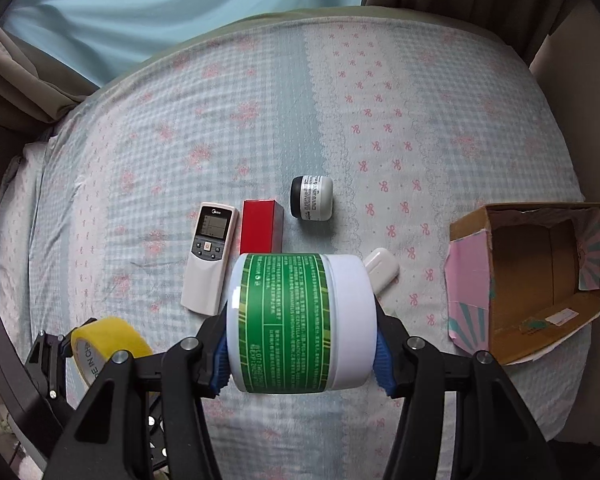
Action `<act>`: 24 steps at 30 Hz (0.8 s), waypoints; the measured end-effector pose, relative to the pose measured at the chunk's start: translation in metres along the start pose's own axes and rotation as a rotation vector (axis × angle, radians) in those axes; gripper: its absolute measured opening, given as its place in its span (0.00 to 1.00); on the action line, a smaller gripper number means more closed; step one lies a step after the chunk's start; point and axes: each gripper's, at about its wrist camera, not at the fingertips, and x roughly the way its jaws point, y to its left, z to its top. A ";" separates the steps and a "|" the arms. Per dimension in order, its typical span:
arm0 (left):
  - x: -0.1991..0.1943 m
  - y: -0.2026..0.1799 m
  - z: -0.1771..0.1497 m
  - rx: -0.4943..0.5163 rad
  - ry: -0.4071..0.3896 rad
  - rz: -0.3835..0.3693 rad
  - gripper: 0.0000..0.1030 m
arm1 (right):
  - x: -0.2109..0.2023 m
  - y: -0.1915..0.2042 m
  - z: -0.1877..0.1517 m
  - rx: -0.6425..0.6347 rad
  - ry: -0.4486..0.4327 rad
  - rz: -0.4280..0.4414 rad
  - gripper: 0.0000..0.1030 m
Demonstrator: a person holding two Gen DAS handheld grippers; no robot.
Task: Organize rigid objects
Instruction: 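Carry the tape roll and jar in both grippers over the cardboard box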
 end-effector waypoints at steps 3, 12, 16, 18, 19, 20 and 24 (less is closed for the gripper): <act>-0.023 -0.019 0.018 0.018 -0.027 -0.005 0.93 | -0.025 -0.021 -0.006 0.001 -0.028 0.015 0.50; -0.077 -0.121 0.086 0.052 -0.098 -0.027 0.94 | -0.089 -0.129 -0.014 -0.013 -0.091 0.025 0.50; -0.086 -0.183 0.124 0.074 -0.119 -0.060 0.94 | -0.110 -0.191 -0.018 -0.011 -0.094 -0.013 0.50; -0.086 -0.216 0.142 0.078 -0.120 -0.086 0.94 | -0.115 -0.224 -0.018 0.019 -0.085 -0.026 0.50; -0.084 -0.232 0.150 0.079 -0.119 -0.098 0.94 | -0.116 -0.241 -0.018 0.033 -0.079 -0.031 0.50; -0.082 -0.248 0.158 0.083 -0.116 -0.108 0.94 | -0.116 -0.257 -0.018 0.045 -0.072 -0.037 0.50; -0.069 -0.307 0.185 0.123 -0.097 -0.124 0.94 | -0.112 -0.311 -0.016 0.079 -0.047 -0.055 0.50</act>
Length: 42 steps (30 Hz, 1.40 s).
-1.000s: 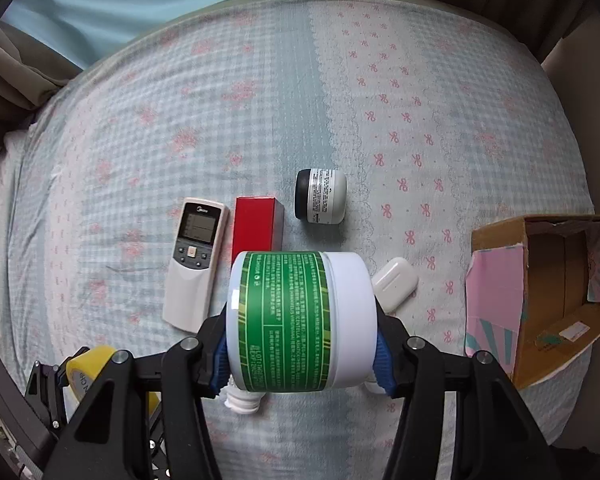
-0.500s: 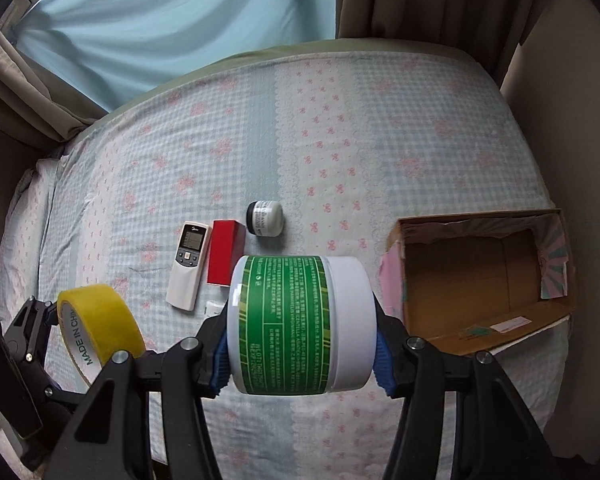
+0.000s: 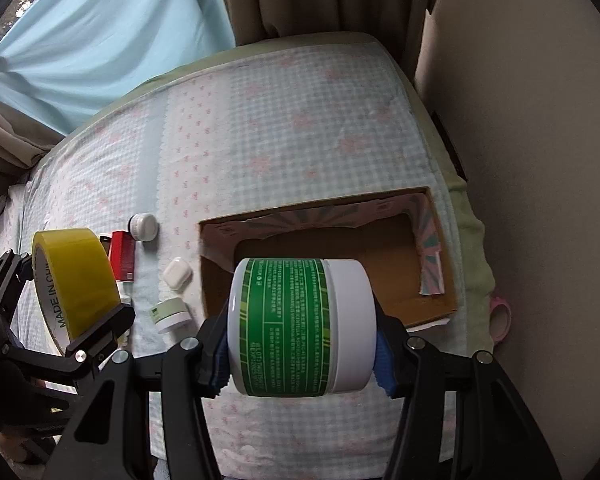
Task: Organize rigid objects
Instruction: 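Carry the tape roll and jar in both grippers over the cardboard box, then open the left gripper dropping the tape while the right gripper releases the jar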
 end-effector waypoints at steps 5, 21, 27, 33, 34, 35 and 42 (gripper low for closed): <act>0.042 -0.041 0.023 0.018 0.086 -0.017 0.94 | 0.020 -0.056 0.010 0.029 0.037 -0.009 0.50; 0.224 -0.081 0.028 0.089 0.332 -0.021 0.94 | 0.159 -0.106 0.030 0.035 0.176 0.017 0.50; 0.245 -0.088 0.025 0.133 0.338 -0.039 0.94 | 0.189 -0.110 0.032 0.038 0.202 0.027 0.50; 0.250 -0.087 0.022 0.105 0.368 -0.023 0.94 | 0.195 -0.113 0.038 0.067 0.195 0.048 0.59; 0.248 -0.085 0.022 0.087 0.364 -0.019 1.00 | 0.190 -0.115 0.039 0.088 0.181 0.077 0.84; 0.244 -0.082 0.021 0.070 0.351 -0.020 1.00 | 0.184 -0.117 0.040 0.123 0.162 0.130 1.00; 0.222 -0.078 0.021 0.079 0.322 0.002 1.00 | 0.159 -0.108 0.041 0.070 0.055 0.062 1.00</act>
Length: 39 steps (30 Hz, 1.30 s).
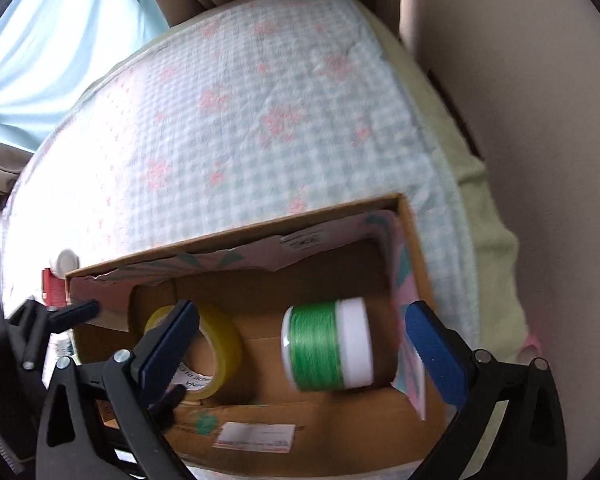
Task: Organize rigid objects
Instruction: 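Open the left gripper dropping the tape while the right gripper releases the jar, then lift both open grippers away from the box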
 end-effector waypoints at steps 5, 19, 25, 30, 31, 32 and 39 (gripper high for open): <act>-0.020 0.000 -0.005 0.020 -0.026 0.018 1.00 | -0.015 -0.002 -0.009 0.019 0.002 0.010 1.00; -0.114 -0.003 -0.034 -0.023 -0.141 0.036 1.00 | -0.082 0.019 -0.023 -0.024 -0.024 -0.079 1.00; -0.168 0.005 -0.065 -0.085 -0.254 0.014 1.00 | -0.129 0.045 -0.043 -0.087 -0.069 -0.141 1.00; -0.205 0.016 -0.097 -0.114 -0.327 0.044 1.00 | -0.160 0.069 -0.064 -0.107 -0.124 -0.136 1.00; -0.211 0.021 -0.105 -0.124 -0.331 0.039 1.00 | -0.165 0.074 -0.068 -0.112 -0.134 -0.132 1.00; -0.216 0.025 -0.112 -0.137 -0.331 0.043 1.00 | -0.170 0.079 -0.072 -0.116 -0.142 -0.129 1.00; -0.236 0.074 -0.165 -0.250 -0.308 0.098 1.00 | -0.193 0.119 -0.098 -0.129 -0.180 -0.101 1.00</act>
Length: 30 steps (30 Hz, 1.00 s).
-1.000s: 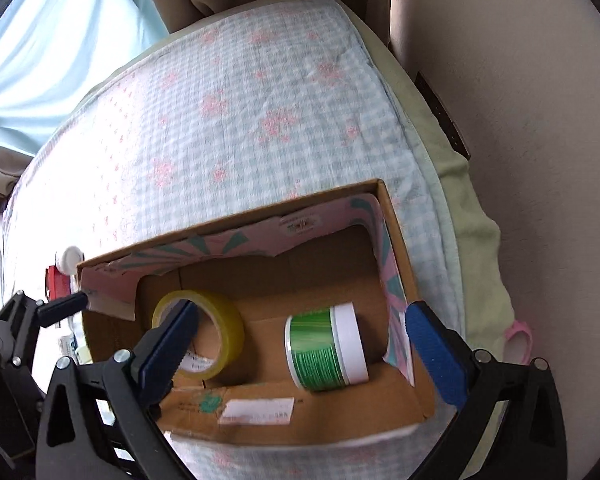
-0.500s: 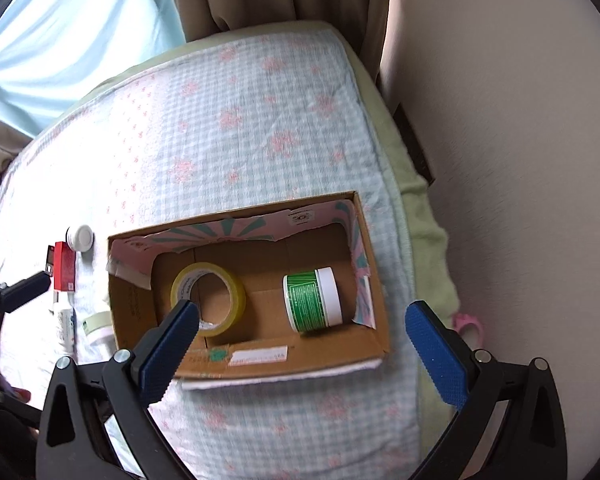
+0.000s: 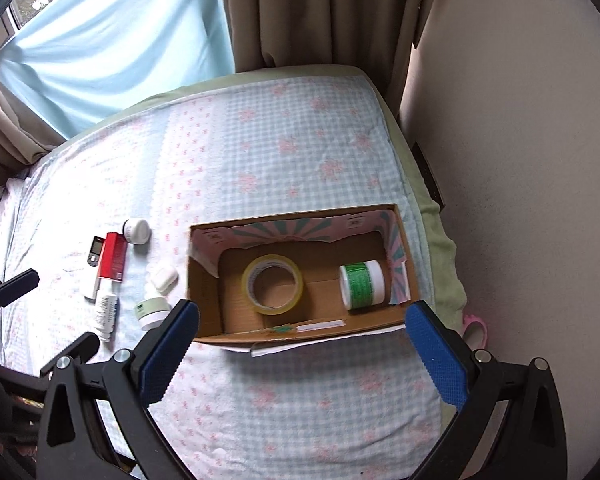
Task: Organize rigid objects
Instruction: 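Lift both open grippers away from the box, then grasp the white pill bottle with the left gripper while the right gripper grasps the earbud case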
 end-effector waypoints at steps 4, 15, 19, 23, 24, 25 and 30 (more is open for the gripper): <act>-0.012 0.044 -0.026 -0.027 0.004 0.037 1.00 | -0.012 0.029 -0.007 -0.011 -0.014 0.014 1.00; -0.015 0.162 -0.089 -0.113 0.017 0.093 1.00 | 0.007 0.132 -0.015 -0.119 0.025 0.114 1.00; 0.005 0.187 -0.097 -0.170 0.046 0.098 1.00 | 0.032 0.165 -0.009 -0.140 0.064 0.154 1.00; 0.037 0.207 -0.105 -0.240 0.088 0.100 1.00 | 0.068 0.193 -0.001 -0.138 0.113 0.190 1.00; 0.045 0.211 -0.107 -0.250 0.097 0.102 1.00 | 0.078 0.199 0.001 -0.135 0.125 0.196 1.00; 0.053 0.214 -0.109 -0.257 0.105 0.104 1.00 | 0.089 0.205 0.003 -0.131 0.138 0.203 1.00; 0.100 0.231 -0.116 -0.310 0.165 0.087 1.00 | 0.144 0.231 0.011 -0.116 0.193 0.196 1.00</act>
